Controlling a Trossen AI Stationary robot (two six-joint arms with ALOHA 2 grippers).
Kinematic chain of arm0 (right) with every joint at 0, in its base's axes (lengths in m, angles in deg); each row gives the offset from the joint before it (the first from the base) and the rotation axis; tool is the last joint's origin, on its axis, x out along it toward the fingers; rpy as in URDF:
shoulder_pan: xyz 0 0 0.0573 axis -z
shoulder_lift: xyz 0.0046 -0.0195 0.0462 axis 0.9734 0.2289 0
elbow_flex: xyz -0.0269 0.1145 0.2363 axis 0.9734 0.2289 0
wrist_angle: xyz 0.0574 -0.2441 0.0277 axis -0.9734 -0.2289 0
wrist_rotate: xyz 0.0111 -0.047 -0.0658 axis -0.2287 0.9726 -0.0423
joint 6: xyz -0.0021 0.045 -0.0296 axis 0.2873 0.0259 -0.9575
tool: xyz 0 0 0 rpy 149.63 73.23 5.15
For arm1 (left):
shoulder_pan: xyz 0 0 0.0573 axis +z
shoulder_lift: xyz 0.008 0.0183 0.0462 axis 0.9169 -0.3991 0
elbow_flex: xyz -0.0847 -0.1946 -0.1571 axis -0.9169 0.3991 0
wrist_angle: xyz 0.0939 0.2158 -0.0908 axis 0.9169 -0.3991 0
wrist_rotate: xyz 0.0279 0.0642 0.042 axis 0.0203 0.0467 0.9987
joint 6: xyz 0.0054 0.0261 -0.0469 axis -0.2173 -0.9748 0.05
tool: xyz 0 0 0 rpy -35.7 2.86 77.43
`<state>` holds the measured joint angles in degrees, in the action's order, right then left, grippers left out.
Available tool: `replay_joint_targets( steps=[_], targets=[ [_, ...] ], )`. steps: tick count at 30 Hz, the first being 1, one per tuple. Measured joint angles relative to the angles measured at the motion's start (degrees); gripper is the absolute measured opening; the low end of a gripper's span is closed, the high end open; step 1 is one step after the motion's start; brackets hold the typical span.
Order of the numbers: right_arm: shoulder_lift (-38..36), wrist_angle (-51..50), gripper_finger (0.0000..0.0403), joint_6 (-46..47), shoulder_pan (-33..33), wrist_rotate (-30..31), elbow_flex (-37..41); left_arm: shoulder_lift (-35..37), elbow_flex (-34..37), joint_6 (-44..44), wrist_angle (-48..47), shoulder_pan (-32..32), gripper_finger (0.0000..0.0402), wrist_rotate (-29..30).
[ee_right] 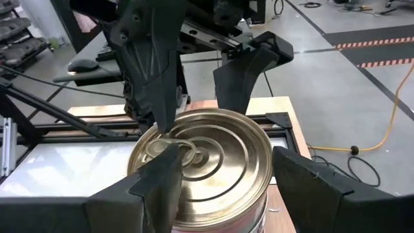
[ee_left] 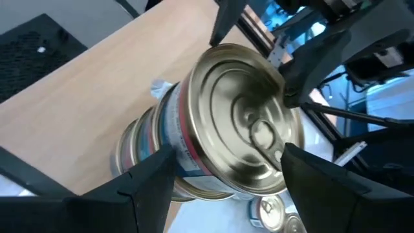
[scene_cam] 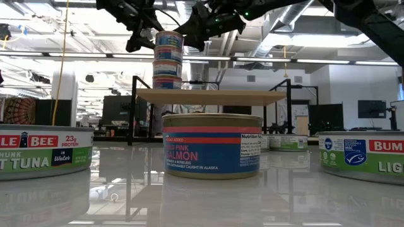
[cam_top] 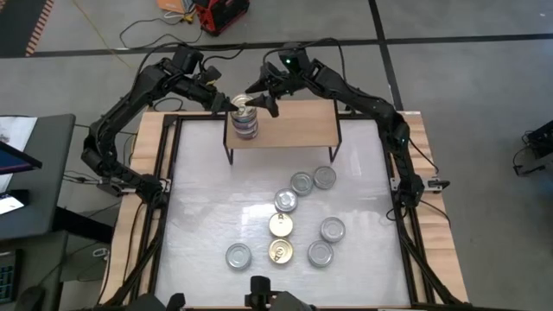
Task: Stack canned seafood by type on shelf
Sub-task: Stack the blue tuna can on top of the blue tuna can
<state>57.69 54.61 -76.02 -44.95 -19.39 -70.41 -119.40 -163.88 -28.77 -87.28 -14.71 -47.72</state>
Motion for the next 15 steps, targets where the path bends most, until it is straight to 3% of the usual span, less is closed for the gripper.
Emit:
replay_joint_targets(
  steps=[9, 15],
  targets=[
    [-0.53, -0.24, 0.0265, -2.01, 0.17, 0.14, 0.02, 1.86, -0.02, -6.45, -0.46, 0.44, 0.0266, 7.43],
    [-4.63, -3.62, 0.0265, -4.44, 1.3, 1.3, 0.02, 6.91, -0.02, -13.4, 0.85, 0.43, 0.0266, 14.31]
  ],
)
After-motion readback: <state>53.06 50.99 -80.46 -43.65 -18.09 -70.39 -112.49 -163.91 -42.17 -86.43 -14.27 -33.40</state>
